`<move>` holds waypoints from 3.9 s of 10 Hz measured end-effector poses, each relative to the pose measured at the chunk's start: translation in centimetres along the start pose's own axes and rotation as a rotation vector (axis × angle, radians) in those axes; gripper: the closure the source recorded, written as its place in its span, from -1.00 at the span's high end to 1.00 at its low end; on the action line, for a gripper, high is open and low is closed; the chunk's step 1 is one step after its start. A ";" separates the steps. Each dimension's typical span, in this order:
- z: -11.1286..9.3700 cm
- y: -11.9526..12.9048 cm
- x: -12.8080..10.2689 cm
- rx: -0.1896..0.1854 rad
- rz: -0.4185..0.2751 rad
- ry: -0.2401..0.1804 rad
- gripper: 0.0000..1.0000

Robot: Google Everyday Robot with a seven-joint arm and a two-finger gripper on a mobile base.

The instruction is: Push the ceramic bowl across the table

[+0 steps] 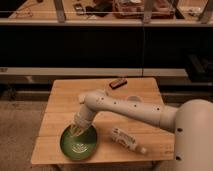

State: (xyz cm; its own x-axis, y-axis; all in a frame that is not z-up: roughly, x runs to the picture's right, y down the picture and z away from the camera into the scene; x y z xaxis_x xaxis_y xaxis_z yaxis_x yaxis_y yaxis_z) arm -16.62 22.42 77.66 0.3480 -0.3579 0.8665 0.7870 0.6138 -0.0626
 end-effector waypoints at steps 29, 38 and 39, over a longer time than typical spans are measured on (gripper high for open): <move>3.1 -21.6 15.4 -0.007 -0.068 0.242 -1.00; -6.1 -12.0 12.4 -0.088 -0.222 0.198 -1.00; -8.0 -9.7 11.3 -0.103 -0.242 0.187 -1.00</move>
State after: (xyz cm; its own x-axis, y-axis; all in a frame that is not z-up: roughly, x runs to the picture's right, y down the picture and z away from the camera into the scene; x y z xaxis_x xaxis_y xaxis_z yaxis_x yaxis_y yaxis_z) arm -16.29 6.83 84.09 0.2249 -0.6137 0.7568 0.9023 0.4244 0.0760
